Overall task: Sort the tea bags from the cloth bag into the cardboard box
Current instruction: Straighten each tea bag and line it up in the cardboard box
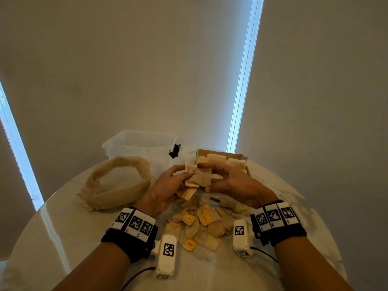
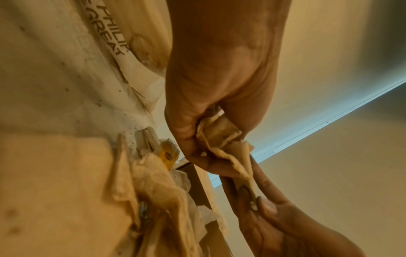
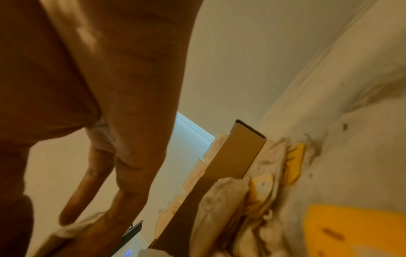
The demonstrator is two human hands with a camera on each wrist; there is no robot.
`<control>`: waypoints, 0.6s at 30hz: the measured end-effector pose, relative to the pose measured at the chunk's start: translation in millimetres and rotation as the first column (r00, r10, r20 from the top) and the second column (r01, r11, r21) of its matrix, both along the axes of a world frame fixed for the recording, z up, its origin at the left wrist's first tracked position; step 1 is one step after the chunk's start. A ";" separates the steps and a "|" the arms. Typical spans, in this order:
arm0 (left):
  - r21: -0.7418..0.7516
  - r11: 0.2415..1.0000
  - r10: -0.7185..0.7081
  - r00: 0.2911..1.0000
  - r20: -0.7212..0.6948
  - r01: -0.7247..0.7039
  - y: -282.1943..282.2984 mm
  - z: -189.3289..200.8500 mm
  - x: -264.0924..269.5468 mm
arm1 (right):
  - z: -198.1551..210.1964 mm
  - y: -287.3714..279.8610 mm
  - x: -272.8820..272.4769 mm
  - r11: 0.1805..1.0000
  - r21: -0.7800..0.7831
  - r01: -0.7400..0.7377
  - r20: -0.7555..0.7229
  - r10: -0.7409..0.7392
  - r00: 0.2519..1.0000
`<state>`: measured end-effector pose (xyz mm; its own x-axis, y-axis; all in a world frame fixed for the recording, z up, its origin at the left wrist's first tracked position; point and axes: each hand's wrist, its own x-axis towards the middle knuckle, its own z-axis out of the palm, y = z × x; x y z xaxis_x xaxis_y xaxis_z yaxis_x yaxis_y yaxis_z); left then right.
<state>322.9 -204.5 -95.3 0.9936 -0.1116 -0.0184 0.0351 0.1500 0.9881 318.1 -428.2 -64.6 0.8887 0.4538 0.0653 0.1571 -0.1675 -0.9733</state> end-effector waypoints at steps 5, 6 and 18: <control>-0.071 0.997 -0.042 0.999 -0.016 0.041 -1.8 1.1 -1.5 | 4.7 0.6 -5.2 0.994 -0.087 0.065 0.113 -0.055 0.992; -0.091 0.994 -0.059 0.998 -0.020 0.057 -2.6 1.4 -2.4 | 5.5 -3.5 -4.6 0.991 -0.101 0.092 0.169 -0.074 0.983; -0.100 0.985 -0.138 0.989 0.049 0.143 -1.4 5.0 -8.6 | 0.8 0.8 -1.8 0.984 0.155 0.092 0.025 -0.097 0.995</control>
